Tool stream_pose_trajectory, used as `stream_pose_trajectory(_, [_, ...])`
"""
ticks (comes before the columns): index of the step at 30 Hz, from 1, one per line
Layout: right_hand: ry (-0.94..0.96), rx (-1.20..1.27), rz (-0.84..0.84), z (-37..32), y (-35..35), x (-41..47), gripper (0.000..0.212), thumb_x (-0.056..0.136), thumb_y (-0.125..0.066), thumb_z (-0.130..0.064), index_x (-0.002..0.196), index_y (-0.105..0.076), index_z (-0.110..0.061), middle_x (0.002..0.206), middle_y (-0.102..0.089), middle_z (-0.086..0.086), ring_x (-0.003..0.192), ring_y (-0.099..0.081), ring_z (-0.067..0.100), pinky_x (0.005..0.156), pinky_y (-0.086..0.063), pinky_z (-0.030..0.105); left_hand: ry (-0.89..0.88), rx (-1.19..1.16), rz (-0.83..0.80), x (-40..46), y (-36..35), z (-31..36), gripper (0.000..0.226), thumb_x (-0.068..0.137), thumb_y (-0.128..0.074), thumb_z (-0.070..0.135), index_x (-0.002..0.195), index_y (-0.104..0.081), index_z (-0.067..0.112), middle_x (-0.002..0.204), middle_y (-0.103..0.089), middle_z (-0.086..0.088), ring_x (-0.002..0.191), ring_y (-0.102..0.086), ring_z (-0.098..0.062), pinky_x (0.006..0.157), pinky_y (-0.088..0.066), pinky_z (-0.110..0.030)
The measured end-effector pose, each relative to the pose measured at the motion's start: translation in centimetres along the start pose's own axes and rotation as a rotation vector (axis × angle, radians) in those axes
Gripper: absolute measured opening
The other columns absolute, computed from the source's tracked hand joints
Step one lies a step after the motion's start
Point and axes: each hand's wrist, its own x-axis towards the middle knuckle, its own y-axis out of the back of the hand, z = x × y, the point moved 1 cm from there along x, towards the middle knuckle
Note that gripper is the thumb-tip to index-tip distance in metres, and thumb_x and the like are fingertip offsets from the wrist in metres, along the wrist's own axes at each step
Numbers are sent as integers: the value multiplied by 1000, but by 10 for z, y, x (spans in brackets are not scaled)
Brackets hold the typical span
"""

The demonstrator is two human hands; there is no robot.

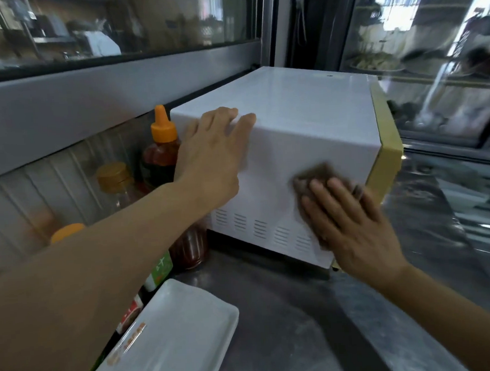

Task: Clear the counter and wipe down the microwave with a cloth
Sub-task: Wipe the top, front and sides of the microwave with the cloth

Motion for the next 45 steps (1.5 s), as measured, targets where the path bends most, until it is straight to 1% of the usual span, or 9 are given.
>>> stream_pose_trajectory(4, [196, -68, -184, -5, 1, -34, 69, 83, -31, -17, 149, -14, -7, 157, -13, 6, 147, 7, 25, 117, -1, 43, -4, -4, -8, 0, 2, 1, 91, 67, -71, 12, 142, -20, 24, 148, -22, -7, 135, -22, -28, 104, -31, -43])
stream_pose_trajectory(7, [3, -62, -71, 19, 21, -14, 64, 86, -30, -12, 149, -16, -7, 159, -2, 8, 147, 4, 24, 118, -1, 42, -10, 16, -32, -3, 2, 1, 96, 68, -71, 14, 144, -14, 24, 151, -18, -7, 138, -17, -28, 108, -26, -44])
stream_pose_trajectory(13, [-255, -7, 166, 44, 29, 18, 52, 96, -43, -18, 144, -29, -4, 153, -15, 21, 145, -10, 35, 118, -8, 48, -1, -6, -6, -5, -10, -2, 102, 65, -74, 16, 145, -11, 25, 151, -16, -9, 142, -12, -30, 111, -23, -48])
stream_pose_trajectory(18, [108, -33, -154, -8, -12, -47, 63, 88, -28, -18, 148, -11, -7, 159, 6, 12, 146, 11, 25, 116, -1, 42, -44, 11, 22, -5, -12, -6, 104, 64, -77, 19, 146, -14, 21, 151, -19, -11, 140, -16, -32, 108, -24, -48])
stream_pose_trajectory(21, [328, -101, -308, -26, -20, -79, 68, 84, -21, -16, 149, -2, -8, 157, -11, 9, 146, -2, 25, 117, 1, 42, -66, 19, -4, -5, -6, -9, 106, 65, -77, 21, 148, -12, 21, 152, -18, -11, 139, -17, -31, 110, -22, -48])
stream_pose_trajectory(29, [230, -17, -284, -48, -16, -13, 68, 83, -44, -25, 147, -27, -12, 156, -13, 9, 145, -10, 25, 118, 3, 43, -210, 168, -84, 2, 16, -28, 100, 70, -72, 20, 149, -10, 25, 151, -23, -7, 131, -33, -30, 104, -28, -48])
stream_pose_trajectory(35, [287, -40, -422, -102, -35, 59, 65, 95, -25, -23, 149, 8, -11, 144, 34, 12, 128, 38, 29, 102, 29, 46, -255, 192, -91, 6, 18, -34, 98, 71, -70, 12, 150, -13, 24, 151, -28, -3, 131, -37, -26, 105, -27, -45])
stream_pose_trajectory(40, [163, -39, -260, -54, -17, 11, 60, 90, -29, -18, 149, -21, -9, 156, -14, 9, 145, -12, 26, 118, -2, 44, -238, 110, -96, 8, 20, -41, 87, 74, -71, 15, 146, -22, 20, 148, -36, -2, 132, -39, -23, 108, -23, -42])
stream_pose_trajectory(45, [163, 21, -243, -52, -17, 14, 59, 88, -30, -17, 146, -26, -5, 154, -23, 13, 143, -19, 29, 117, -2, 43, -250, 112, -185, 9, 22, -49, 94, 77, -65, 7, 150, -9, 27, 158, -14, 7, 144, -17, -14, 115, -6, -43])
